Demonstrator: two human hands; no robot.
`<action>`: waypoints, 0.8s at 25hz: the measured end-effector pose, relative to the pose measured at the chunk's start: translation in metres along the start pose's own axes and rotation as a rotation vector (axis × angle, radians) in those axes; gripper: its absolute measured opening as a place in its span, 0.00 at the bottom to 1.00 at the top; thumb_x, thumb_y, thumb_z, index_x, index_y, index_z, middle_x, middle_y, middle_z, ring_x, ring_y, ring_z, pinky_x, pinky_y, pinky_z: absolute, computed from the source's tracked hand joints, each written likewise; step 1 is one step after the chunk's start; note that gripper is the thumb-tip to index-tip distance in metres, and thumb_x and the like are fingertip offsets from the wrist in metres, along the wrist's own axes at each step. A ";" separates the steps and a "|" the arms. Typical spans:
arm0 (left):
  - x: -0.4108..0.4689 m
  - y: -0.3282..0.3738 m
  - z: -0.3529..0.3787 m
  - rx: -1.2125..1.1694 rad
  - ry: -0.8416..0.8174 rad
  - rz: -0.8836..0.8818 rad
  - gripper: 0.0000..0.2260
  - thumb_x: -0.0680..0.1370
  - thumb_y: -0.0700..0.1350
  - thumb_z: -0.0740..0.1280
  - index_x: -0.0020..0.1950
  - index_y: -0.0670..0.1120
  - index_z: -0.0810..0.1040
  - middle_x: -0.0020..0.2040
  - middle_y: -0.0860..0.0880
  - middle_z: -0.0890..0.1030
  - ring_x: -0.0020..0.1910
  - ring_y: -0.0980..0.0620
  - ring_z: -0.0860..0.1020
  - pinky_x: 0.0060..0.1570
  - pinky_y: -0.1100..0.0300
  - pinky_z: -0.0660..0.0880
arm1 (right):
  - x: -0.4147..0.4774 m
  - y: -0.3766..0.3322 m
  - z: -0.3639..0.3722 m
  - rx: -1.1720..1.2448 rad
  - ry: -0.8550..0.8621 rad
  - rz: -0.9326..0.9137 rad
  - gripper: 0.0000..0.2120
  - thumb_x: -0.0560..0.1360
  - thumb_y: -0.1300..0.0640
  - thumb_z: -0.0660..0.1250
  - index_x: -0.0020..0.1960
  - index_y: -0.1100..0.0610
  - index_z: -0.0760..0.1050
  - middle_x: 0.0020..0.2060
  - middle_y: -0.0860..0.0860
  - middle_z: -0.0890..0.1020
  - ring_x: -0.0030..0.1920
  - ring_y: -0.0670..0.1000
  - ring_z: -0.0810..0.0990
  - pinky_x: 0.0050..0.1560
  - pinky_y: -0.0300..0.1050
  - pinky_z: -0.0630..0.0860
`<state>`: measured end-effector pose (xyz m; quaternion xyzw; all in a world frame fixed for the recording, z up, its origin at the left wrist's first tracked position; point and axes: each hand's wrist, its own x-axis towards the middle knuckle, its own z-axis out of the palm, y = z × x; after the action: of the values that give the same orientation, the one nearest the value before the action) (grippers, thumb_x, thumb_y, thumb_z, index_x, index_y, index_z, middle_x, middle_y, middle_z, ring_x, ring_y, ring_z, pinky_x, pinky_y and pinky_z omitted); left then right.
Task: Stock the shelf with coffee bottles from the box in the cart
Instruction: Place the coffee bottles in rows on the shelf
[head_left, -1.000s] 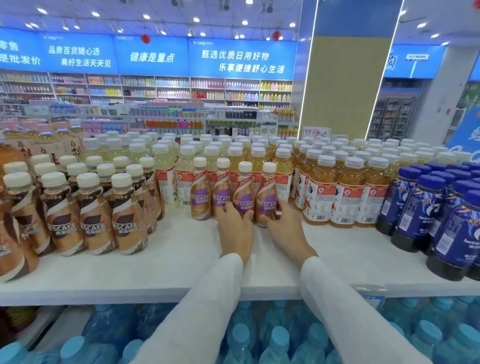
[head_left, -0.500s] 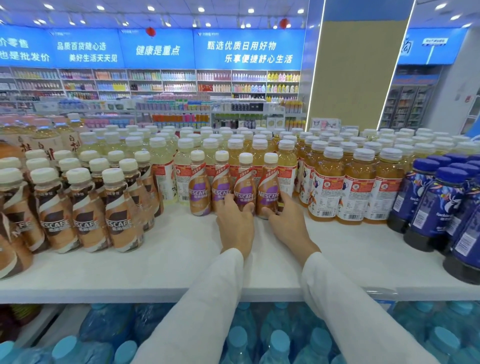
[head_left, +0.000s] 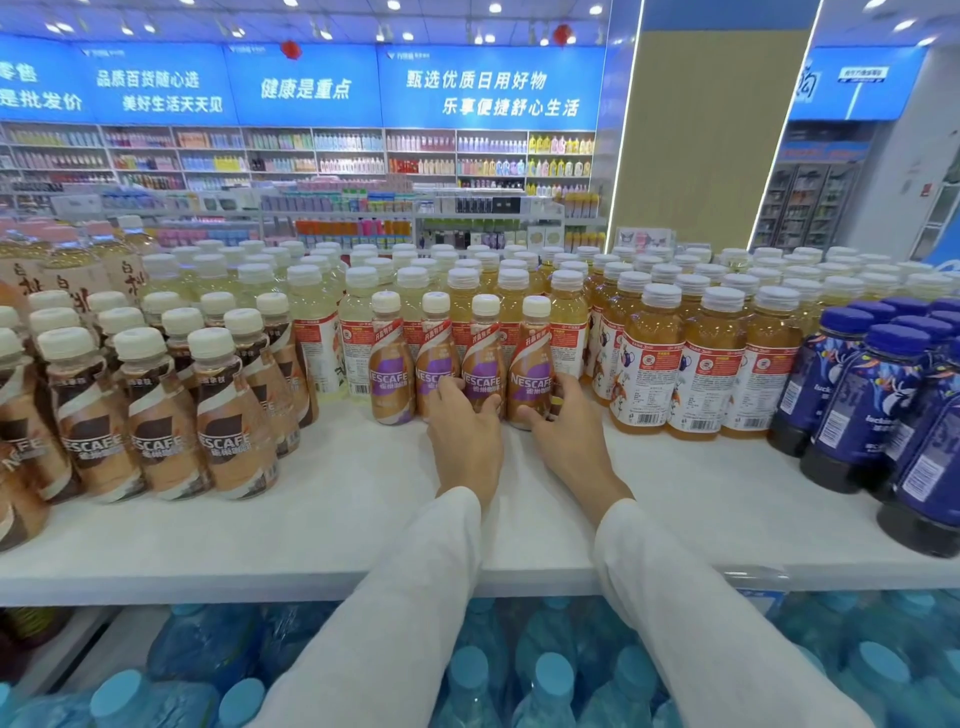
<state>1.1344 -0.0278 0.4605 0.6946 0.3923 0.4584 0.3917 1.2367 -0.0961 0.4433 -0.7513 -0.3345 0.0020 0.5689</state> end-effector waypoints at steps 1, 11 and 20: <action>0.000 0.000 0.000 0.002 0.003 -0.001 0.17 0.78 0.46 0.73 0.63 0.45 0.73 0.61 0.46 0.78 0.58 0.46 0.78 0.57 0.53 0.76 | 0.000 0.000 0.000 -0.010 -0.002 0.003 0.29 0.74 0.55 0.76 0.71 0.51 0.69 0.63 0.49 0.80 0.62 0.50 0.79 0.64 0.54 0.78; -0.018 -0.001 -0.018 0.065 -0.063 0.026 0.17 0.78 0.49 0.73 0.62 0.45 0.74 0.63 0.46 0.77 0.59 0.44 0.78 0.59 0.52 0.75 | -0.022 -0.015 -0.013 -0.007 -0.063 0.047 0.29 0.75 0.53 0.75 0.73 0.50 0.68 0.63 0.47 0.78 0.63 0.51 0.77 0.65 0.51 0.76; -0.107 -0.010 -0.103 0.187 -0.096 0.065 0.20 0.80 0.61 0.64 0.67 0.52 0.75 0.64 0.55 0.77 0.62 0.55 0.74 0.60 0.60 0.69 | -0.133 -0.039 -0.057 -0.029 -0.099 -0.007 0.23 0.79 0.48 0.69 0.72 0.49 0.69 0.63 0.44 0.78 0.59 0.46 0.77 0.65 0.49 0.75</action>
<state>1.0065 -0.1017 0.4441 0.7616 0.3915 0.3985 0.3285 1.1359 -0.2068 0.4468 -0.7574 -0.3648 0.0323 0.5406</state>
